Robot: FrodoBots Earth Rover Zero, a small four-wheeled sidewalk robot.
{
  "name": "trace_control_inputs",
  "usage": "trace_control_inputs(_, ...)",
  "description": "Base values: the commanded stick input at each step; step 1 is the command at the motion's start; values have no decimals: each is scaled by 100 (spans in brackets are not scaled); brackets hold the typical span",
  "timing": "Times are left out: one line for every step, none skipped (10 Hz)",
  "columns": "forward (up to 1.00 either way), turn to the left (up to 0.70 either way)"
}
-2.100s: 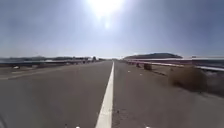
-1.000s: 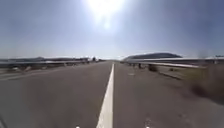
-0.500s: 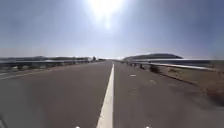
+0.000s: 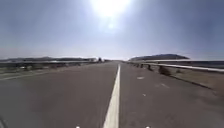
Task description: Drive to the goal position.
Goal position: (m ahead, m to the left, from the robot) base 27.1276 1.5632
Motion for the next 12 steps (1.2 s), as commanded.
trace_control_inputs(70,0)
trace_control_inputs(70,0)
trace_control_inputs(70,0)
trace_control_inputs(70,0)
trace_control_inputs(70,0)
trace_control_inputs(70,0)
trace_control_inputs(70,0)
trace_control_inputs(70,0)
trace_control_inputs(70,0)
trace_control_inputs(70,0)
trace_control_inputs(70,0)
trace_control_inputs(70,0)
